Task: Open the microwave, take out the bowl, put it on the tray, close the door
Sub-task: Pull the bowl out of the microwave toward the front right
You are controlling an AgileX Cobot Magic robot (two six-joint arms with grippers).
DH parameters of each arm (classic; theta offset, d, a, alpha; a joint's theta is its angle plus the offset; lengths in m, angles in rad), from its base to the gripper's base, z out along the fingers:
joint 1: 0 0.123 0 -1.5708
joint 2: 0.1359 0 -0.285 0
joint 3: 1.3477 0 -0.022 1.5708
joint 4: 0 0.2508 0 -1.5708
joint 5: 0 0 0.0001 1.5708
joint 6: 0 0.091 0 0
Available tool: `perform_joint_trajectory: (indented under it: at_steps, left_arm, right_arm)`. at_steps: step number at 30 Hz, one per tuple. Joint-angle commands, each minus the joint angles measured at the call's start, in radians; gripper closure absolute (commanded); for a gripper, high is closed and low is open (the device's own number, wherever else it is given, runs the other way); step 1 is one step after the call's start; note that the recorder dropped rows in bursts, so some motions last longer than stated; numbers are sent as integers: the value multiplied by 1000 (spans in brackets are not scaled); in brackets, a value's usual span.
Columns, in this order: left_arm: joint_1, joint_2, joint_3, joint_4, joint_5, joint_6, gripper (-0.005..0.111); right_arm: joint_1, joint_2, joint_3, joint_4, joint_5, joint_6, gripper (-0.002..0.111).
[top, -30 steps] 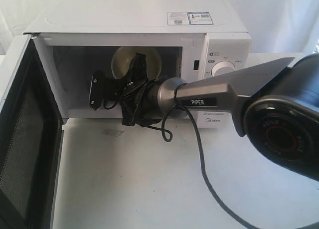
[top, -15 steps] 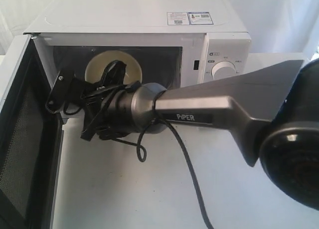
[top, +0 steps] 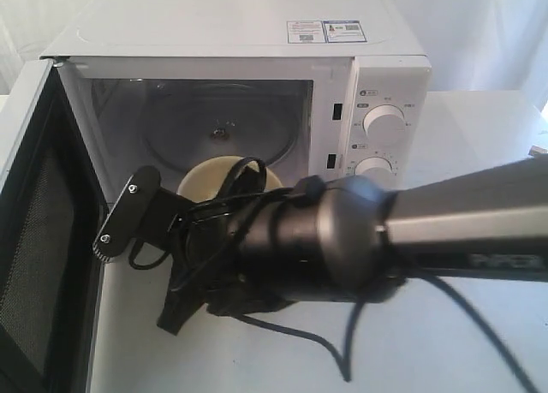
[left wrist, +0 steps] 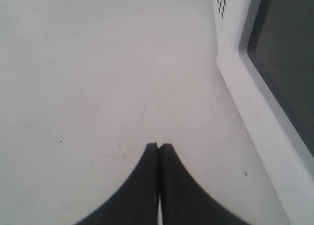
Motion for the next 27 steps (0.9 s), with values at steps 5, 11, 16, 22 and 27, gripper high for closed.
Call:
perform_joint_trajectory:
  at_steps: [5, 11, 16, 22, 27]
  left_arm:
    - [-4, -5, 3, -4, 2, -4, 107]
    - [-4, -5, 3, -4, 2, -4, 107]
    - [-4, -5, 3, -4, 2, -4, 107]
    - [-4, -5, 3, -4, 2, -4, 107]
    - [-4, -5, 3, -4, 2, -4, 107]
  right_arm:
    - [4, -230, 225, 10, 79, 23, 108]
    - [4, -298, 358, 53, 257, 33, 108]
    - [0, -309, 452, 46, 304, 106, 108]
    - [-12, -309, 518, 0, 350, 214, 108]
    - [-133, -309, 528, -11, 268, 255, 108]
